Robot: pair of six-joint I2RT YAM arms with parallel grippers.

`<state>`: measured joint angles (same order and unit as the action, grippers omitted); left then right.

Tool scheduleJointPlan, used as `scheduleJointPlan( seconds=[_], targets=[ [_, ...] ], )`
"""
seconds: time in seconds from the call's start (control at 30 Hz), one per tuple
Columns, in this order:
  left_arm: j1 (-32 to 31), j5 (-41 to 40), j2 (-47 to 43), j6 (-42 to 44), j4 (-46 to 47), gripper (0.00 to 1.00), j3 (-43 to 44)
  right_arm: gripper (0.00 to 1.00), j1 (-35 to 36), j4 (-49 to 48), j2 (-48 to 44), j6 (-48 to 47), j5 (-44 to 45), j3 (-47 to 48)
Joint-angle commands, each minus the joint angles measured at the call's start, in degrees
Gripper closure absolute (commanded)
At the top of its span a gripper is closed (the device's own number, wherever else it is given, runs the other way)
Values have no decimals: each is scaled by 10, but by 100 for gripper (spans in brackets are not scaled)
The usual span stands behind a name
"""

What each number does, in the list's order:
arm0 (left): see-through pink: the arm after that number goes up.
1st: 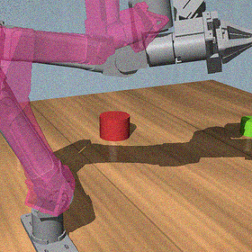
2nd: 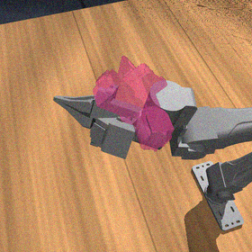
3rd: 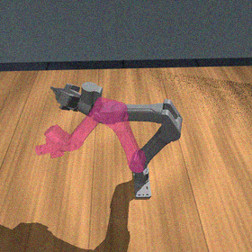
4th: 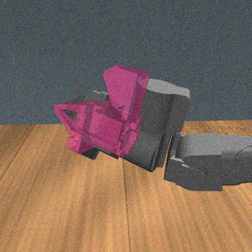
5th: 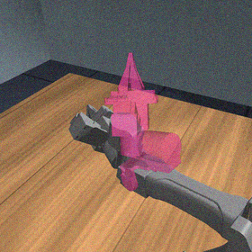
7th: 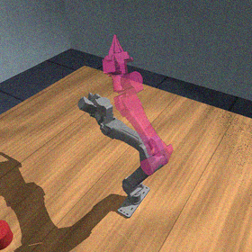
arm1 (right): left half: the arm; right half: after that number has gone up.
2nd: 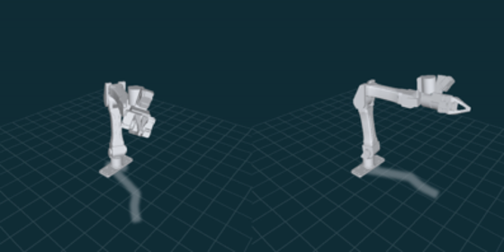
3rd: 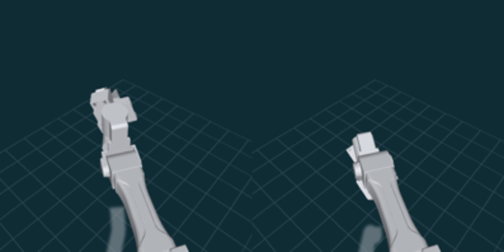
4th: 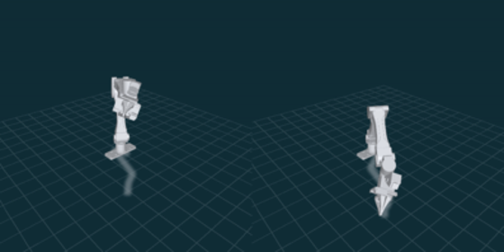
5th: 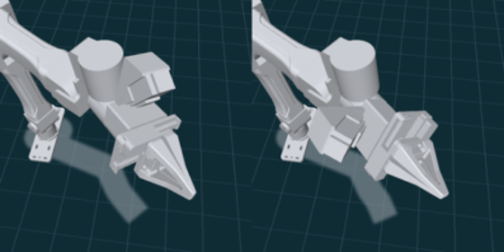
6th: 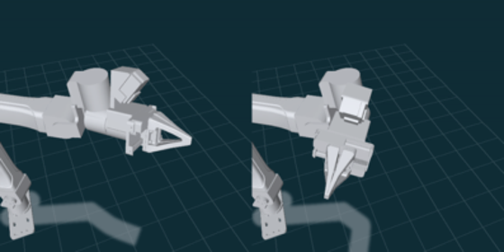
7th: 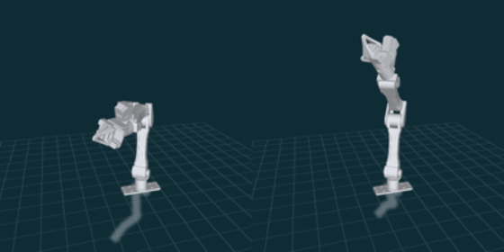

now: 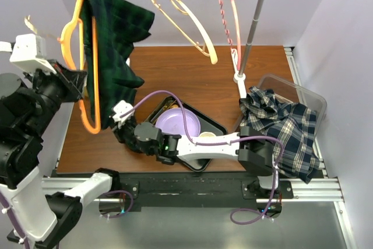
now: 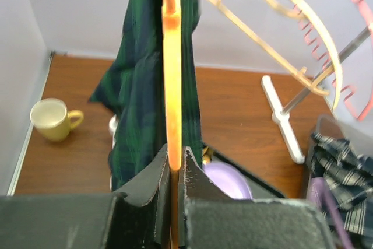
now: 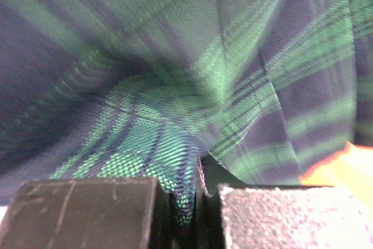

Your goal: Remove the skirt from the hanger

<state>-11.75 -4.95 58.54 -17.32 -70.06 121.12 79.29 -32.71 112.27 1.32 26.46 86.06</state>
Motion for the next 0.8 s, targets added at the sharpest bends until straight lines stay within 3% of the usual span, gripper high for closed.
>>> scheduleJointPlan(
  seconds=[0.0,0.2,0.23,0.43,0.57,0.77],
  targets=[
    [-9,5,2,-16,157,100,70,100,-40,116,46,10,48,-21],
    [-9,35,-16,-21,157,100,59,100,-51,104,11,-44,37,2],
    [-10,32,-33,-21,160,100,48,100,-50,97,2,-55,4,8],
    [-10,-7,-90,-18,162,100,-4,100,-51,157,-50,-127,-105,170],
    [-10,0,-156,-12,186,100,-104,100,-51,195,-105,-153,-144,237],
    [-10,106,-278,-17,258,100,-228,100,-55,200,-151,-258,-109,242]
  ],
)
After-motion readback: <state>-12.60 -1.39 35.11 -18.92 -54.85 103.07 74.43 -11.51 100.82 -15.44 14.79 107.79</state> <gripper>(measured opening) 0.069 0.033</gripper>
